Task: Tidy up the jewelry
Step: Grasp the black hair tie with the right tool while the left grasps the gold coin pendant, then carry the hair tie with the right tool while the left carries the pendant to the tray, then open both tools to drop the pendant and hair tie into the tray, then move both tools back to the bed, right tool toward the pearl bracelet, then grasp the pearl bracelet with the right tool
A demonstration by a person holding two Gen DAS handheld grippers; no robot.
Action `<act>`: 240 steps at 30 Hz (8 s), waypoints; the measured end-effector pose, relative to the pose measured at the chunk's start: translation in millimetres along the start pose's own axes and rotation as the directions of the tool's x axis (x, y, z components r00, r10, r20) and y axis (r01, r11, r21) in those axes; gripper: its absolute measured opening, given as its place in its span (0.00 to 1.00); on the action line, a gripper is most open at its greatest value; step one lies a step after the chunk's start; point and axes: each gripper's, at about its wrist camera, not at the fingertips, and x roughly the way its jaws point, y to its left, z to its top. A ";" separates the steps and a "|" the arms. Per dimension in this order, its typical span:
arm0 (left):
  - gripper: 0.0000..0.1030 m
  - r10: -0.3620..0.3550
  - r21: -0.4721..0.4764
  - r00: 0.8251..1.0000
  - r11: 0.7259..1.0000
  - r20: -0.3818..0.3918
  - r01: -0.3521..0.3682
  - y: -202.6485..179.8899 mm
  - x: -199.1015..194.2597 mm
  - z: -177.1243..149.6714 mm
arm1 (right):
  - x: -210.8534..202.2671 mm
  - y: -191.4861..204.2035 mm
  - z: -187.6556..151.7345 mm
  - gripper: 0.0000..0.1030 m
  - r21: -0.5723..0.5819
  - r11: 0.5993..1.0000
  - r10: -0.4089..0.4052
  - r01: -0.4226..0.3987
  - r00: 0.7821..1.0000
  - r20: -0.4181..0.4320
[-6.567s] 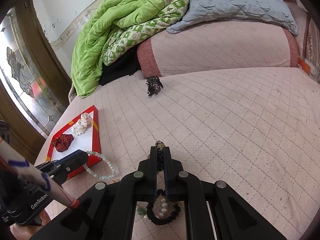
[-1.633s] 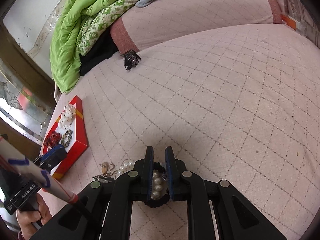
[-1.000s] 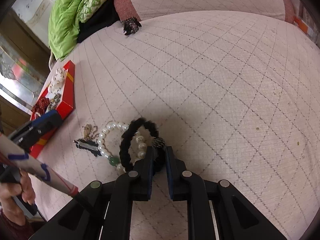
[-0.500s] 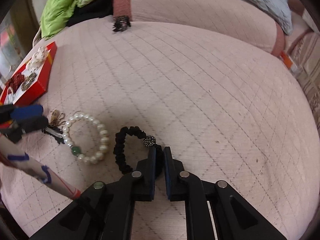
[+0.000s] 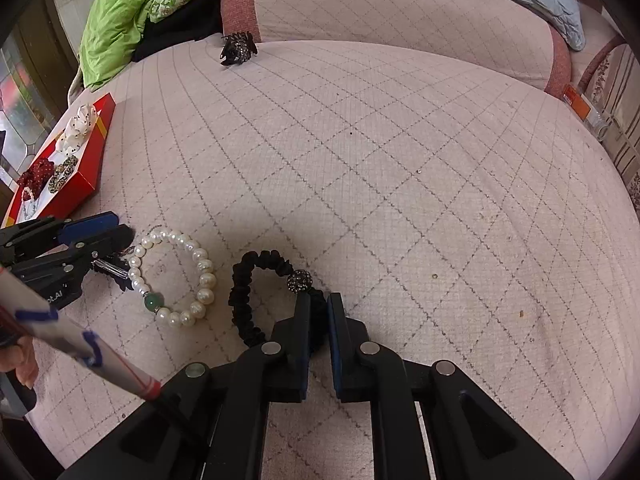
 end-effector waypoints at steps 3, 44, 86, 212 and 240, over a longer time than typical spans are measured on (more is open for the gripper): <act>0.19 -0.025 -0.013 0.999 1.000 0.030 0.025 0.5 -7.1 1.8 | -1.6 -2.9 0.9 0.11 0.008 1.000 0.006 -0.006 1.000 0.000; 0.19 0.013 -0.120 0.940 0.992 0.340 0.029 44.5 -88.7 7.3 | -60.7 21.0 23.2 0.08 0.048 0.980 0.163 -0.192 0.919 0.360; 0.19 0.149 -0.342 0.915 0.940 0.375 -0.012 172.8 -145.0 -45.1 | -64.9 200.2 50.4 0.08 -0.122 0.943 0.333 -0.310 0.894 0.300; 0.30 0.034 -0.092 0.981 0.996 0.193 -0.017 25.2 -76.5 -44.1 | -4.5 27.2 -3.8 0.22 0.181 0.952 0.230 -0.246 0.967 0.109; 0.35 0.084 -0.017 0.979 0.996 0.186 -0.082 14.4 -70.6 -40.3 | 4.0 54.6 -4.0 0.22 0.025 0.991 0.126 -0.128 0.989 0.076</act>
